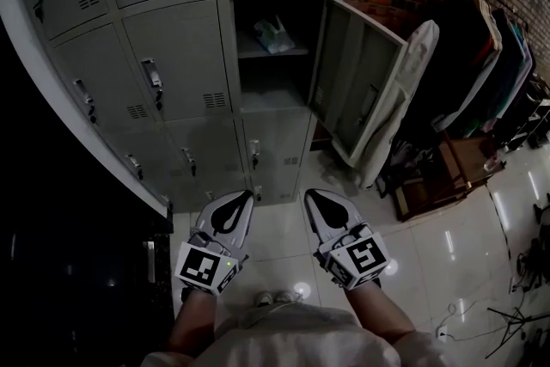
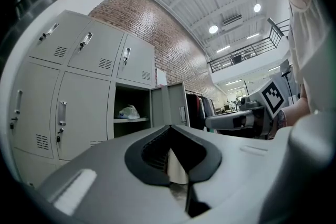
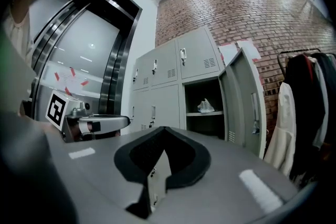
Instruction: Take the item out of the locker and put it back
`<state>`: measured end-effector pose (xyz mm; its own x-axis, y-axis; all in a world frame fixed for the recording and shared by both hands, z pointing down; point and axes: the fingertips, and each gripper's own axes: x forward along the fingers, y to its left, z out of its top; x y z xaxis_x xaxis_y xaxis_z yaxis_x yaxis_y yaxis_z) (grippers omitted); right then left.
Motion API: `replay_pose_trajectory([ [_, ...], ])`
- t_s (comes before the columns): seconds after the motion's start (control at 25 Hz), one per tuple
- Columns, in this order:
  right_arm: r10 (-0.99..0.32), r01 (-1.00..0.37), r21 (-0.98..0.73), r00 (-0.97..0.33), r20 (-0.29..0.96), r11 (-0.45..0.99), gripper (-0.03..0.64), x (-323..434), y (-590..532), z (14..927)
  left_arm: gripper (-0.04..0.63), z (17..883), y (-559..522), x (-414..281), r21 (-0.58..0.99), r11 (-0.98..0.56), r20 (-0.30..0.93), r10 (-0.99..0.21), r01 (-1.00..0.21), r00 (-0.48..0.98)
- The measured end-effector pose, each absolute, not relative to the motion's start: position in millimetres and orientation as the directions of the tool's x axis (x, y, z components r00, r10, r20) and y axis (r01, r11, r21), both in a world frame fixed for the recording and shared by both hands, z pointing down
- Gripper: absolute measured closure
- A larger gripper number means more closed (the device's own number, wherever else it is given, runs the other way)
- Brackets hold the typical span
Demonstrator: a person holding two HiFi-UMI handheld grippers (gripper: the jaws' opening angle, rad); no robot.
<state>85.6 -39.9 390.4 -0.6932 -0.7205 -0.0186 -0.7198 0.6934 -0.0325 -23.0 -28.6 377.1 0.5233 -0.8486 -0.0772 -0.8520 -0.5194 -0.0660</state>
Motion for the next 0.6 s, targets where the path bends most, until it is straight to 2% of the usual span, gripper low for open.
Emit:
replay_pose_trajectory([
  [0.6,-0.708,-0.708,0.008,-0.706,-0.008,0.706,0.617,70.6,-52.9,390.0,0.591,374.4,-38.7,-31.3,-0.075,-0.53,-0.086,-0.84,-0.844,0.535],
])
